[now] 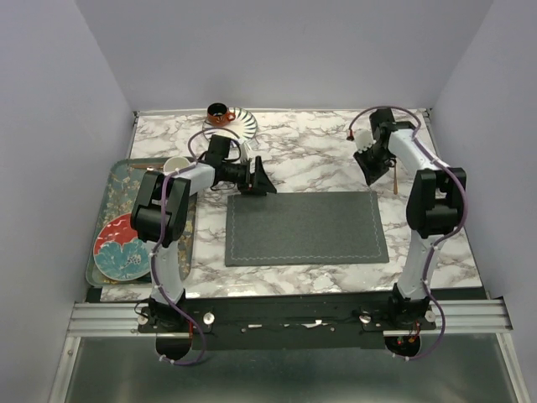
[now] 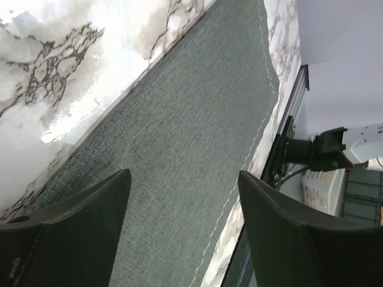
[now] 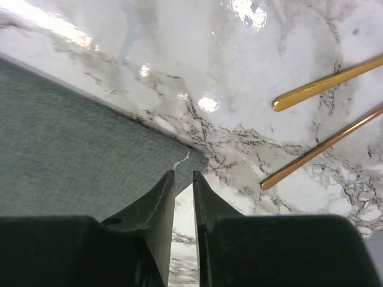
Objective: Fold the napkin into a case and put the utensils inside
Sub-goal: Smooth out the rectangle-folded napkin at the center of the board.
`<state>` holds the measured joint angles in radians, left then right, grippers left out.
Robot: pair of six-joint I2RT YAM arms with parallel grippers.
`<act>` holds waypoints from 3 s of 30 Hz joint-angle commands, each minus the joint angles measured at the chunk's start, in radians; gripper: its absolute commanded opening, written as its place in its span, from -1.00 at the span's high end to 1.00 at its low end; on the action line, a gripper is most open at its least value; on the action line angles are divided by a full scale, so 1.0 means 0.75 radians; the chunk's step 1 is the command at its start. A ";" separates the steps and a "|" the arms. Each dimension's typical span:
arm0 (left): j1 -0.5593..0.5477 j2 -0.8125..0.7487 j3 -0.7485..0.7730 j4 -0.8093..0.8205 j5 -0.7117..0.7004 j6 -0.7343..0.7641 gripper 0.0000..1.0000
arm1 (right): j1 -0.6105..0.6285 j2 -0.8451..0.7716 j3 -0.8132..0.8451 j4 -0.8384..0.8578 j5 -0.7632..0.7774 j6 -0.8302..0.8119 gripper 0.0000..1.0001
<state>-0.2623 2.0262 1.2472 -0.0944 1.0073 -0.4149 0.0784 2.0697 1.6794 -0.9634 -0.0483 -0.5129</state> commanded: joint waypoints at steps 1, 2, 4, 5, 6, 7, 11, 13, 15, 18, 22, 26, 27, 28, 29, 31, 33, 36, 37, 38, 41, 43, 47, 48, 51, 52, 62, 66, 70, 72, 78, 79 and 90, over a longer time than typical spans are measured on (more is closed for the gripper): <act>0.004 -0.161 0.014 0.044 -0.112 -0.026 -0.54 | -0.006 -0.170 0.051 -0.049 -0.293 0.035 0.39; 0.002 -0.194 0.004 0.050 -0.122 -0.038 -0.47 | -0.006 -0.188 0.049 -0.053 -0.358 0.082 0.37; -0.012 -0.221 -0.037 0.073 -0.140 -0.058 -0.13 | -0.004 -0.189 0.068 -0.081 -0.579 0.137 0.35; -0.020 -0.243 -0.047 0.069 -0.157 -0.052 0.01 | -0.004 -0.179 0.070 -0.084 -0.649 0.213 0.35; -0.041 -0.257 -0.053 0.040 -0.256 -0.038 0.38 | -0.004 -0.172 0.072 -0.090 -0.781 0.240 0.34; -0.049 -0.274 -0.055 0.004 -0.324 -0.024 0.55 | -0.004 -0.166 0.066 -0.088 -0.821 0.272 0.34; -0.104 -0.370 -0.029 -0.311 -0.727 0.172 0.99 | 0.014 -0.131 0.019 -0.049 -0.903 0.401 0.34; -0.127 -0.384 -0.017 -0.405 -0.923 0.295 1.00 | 0.014 -0.117 -0.008 -0.012 -0.905 0.434 0.35; -0.133 -0.388 -0.027 -0.477 -1.011 0.334 1.00 | 0.014 -0.103 -0.034 0.004 -0.881 0.467 0.38; -0.131 -0.382 -0.041 -0.512 -1.128 0.351 1.00 | 0.014 -0.072 -0.065 0.027 -0.840 0.475 0.39; -0.139 -0.350 -0.037 -0.516 -1.230 0.349 1.00 | 0.014 -0.017 -0.077 0.051 -0.787 0.494 0.43; -0.137 -0.262 -0.012 -0.526 -1.286 0.342 1.00 | 0.012 0.034 -0.063 0.051 -0.699 0.504 0.48; -0.139 -0.247 0.000 -0.531 -1.294 0.342 1.00 | 0.012 0.050 -0.063 0.051 -0.666 0.504 0.49; -0.139 -0.229 0.008 -0.537 -1.300 0.344 1.00 | 0.014 0.061 -0.061 0.051 -0.650 0.508 0.49; -0.139 -0.200 0.014 -0.543 -1.306 0.338 1.00 | 0.014 0.071 -0.059 0.053 -0.635 0.512 0.49; -0.141 -0.172 0.024 -0.555 -1.333 0.340 1.00 | 0.014 0.096 -0.055 0.057 -0.590 0.528 0.49; -0.137 -0.145 0.033 -0.567 -1.333 0.359 1.00 | 0.014 0.110 -0.051 0.053 -0.574 0.535 0.49; -0.141 -0.190 0.024 -0.541 -1.215 0.389 1.00 | 0.016 0.112 -0.043 0.033 -0.627 0.514 0.49; -0.139 -0.212 0.018 -0.521 -1.145 0.398 1.00 | 0.014 0.074 -0.045 0.037 -0.706 0.512 0.49; -0.147 -0.267 0.016 -0.478 -1.013 0.410 1.00 | 0.014 0.045 -0.065 0.049 -0.765 0.510 0.47; -0.162 -0.343 0.018 -0.380 -0.784 0.382 0.73 | 0.014 -0.055 -0.100 0.135 -1.023 0.575 0.25; -0.190 -0.356 0.026 -0.333 -0.715 0.318 0.62 | 0.032 -0.082 -0.116 0.220 -1.209 0.677 0.08; -0.194 -0.305 0.041 -0.273 -0.631 0.202 0.58 | 0.110 -0.097 -0.133 0.399 -1.432 0.888 -0.62; -0.194 -0.290 0.041 -0.277 -0.629 0.199 0.60 | 0.153 -0.084 -0.137 0.443 -1.465 0.982 -0.89; -0.186 -0.249 0.031 -0.295 -0.652 0.177 0.70 | 0.233 -0.040 -0.165 0.658 -1.545 1.182 -1.00; -0.180 -0.243 0.026 -0.297 -0.646 0.171 0.73 | 0.251 -0.025 -0.188 0.778 -1.584 1.238 -1.00; -0.086 -0.231 -0.023 -0.406 -0.770 0.173 1.00 | 0.399 0.153 -0.355 1.844 -1.672 2.061 -1.00; -0.064 -0.206 -0.031 -0.430 -0.776 0.173 1.00 | 0.425 0.273 -0.397 2.335 -1.668 2.507 -1.00; -0.047 -0.157 -0.008 -0.455 -0.777 0.185 1.00 | 0.450 0.335 -0.368 2.293 -1.625 2.459 -1.00; -0.039 -0.135 0.000 -0.461 -0.783 0.189 1.00 | 0.456 0.329 -0.384 2.277 -1.605 2.398 -1.00; -0.025 -0.094 0.012 -0.467 -0.776 0.201 1.00 | 0.458 0.345 -0.390 2.105 -1.607 2.194 -1.00; -0.021 -0.090 0.010 -0.469 -0.779 0.201 1.00 | 0.456 0.345 -0.390 2.056 -1.607 2.129 -1.00; -0.004 -0.077 -0.029 -0.467 -0.779 0.203 1.00 | 0.421 0.372 -0.403 1.657 -1.550 1.701 -1.00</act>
<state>-0.2764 1.9377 1.2453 -0.4213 0.4484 -0.2783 0.4095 2.3096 1.3857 0.4709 -1.2564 0.9535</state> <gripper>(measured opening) 0.006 0.998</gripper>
